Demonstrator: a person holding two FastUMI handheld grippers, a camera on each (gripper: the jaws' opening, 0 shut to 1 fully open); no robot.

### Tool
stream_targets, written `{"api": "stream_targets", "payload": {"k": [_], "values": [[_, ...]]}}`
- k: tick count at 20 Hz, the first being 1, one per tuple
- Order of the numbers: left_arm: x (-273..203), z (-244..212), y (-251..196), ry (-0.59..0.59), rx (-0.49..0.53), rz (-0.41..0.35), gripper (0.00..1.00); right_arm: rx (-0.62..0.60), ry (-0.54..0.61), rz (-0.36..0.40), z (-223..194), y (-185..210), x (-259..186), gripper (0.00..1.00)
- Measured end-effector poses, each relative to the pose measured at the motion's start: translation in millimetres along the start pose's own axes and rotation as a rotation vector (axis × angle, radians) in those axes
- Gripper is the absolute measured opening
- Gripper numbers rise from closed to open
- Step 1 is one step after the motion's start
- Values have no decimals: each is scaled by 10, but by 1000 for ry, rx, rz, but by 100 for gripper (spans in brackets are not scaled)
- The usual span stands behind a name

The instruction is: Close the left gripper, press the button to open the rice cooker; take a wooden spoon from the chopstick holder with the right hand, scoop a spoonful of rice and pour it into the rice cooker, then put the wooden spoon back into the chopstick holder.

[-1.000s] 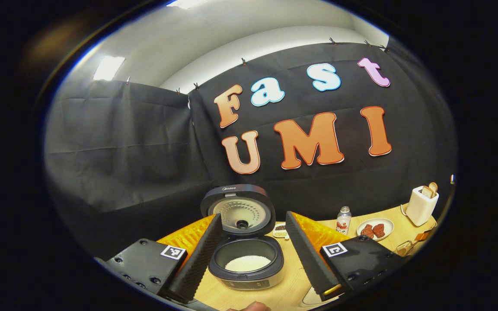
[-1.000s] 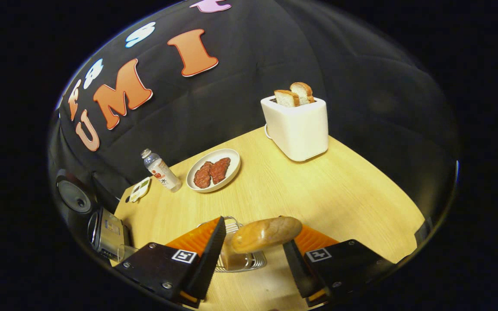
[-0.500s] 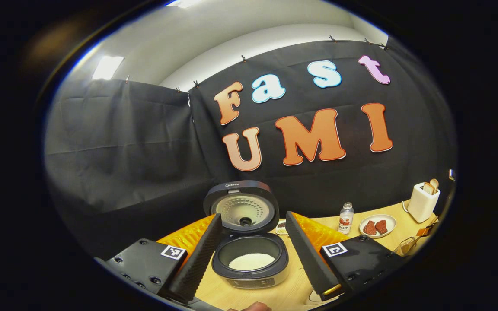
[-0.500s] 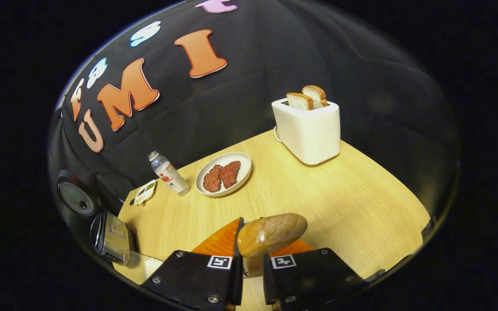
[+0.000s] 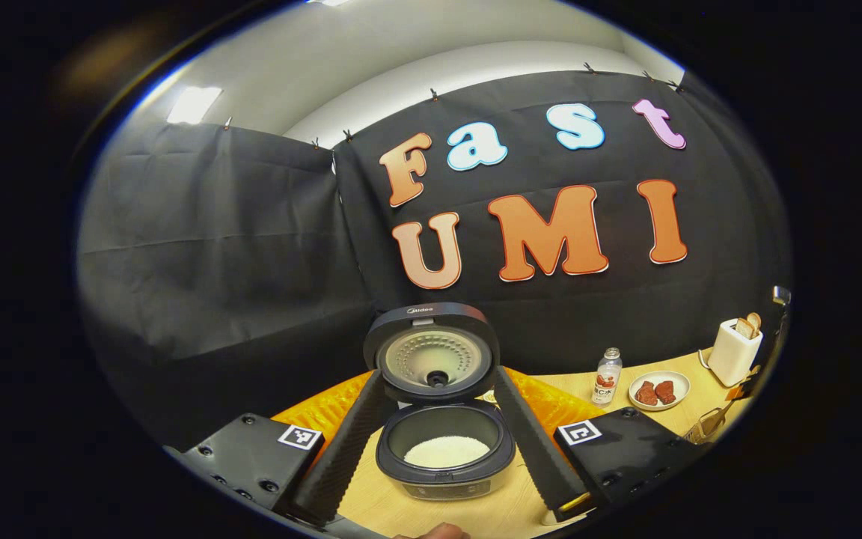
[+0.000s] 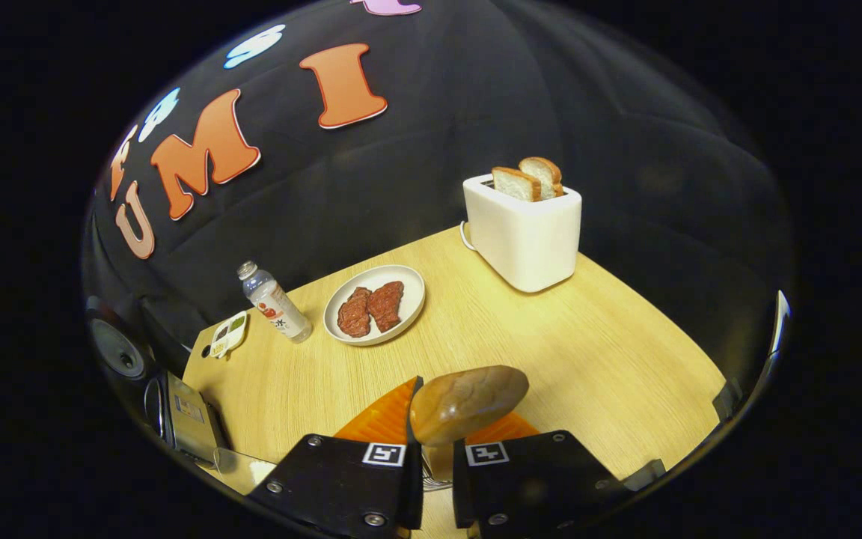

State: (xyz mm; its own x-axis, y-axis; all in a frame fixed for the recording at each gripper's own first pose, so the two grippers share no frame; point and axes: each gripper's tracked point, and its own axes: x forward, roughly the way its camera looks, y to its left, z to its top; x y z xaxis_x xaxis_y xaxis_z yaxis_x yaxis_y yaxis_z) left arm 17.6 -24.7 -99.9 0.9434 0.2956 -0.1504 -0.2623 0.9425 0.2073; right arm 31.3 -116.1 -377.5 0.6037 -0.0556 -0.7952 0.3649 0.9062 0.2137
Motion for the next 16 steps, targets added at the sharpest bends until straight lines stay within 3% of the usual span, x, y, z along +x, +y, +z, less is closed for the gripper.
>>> {"api": "stream_targets", "payload": {"k": [2, 3, 4, 8, 14, 15, 16], "values": [[88, -11, 64, -2, -11, -4, 92, 12, -34, -5, 154, 54, -163, 15], [129, -15, 109, -5, -13, -2, 99, 21, -53, 1, 240, 100, -268, 15], [159, -33, 149, -6, -15, -6, 92, 29, -73, 7, 328, 152, -372, 15], [289, -117, 275, 1, -30, -17, 92, 22, -148, 72, 577, 521, -804, 15], [448, -269, 488, 21, -54, -34, 92, 2, -102, 257, 273, 1345, -1239, 15], [476, -293, 527, 25, -57, -33, 99, -13, -91, 283, 193, 1458, -1265, 15], [490, -317, 561, 29, -58, -31, 92, -32, -74, 294, 97, 1536, -1278, 15]]}}
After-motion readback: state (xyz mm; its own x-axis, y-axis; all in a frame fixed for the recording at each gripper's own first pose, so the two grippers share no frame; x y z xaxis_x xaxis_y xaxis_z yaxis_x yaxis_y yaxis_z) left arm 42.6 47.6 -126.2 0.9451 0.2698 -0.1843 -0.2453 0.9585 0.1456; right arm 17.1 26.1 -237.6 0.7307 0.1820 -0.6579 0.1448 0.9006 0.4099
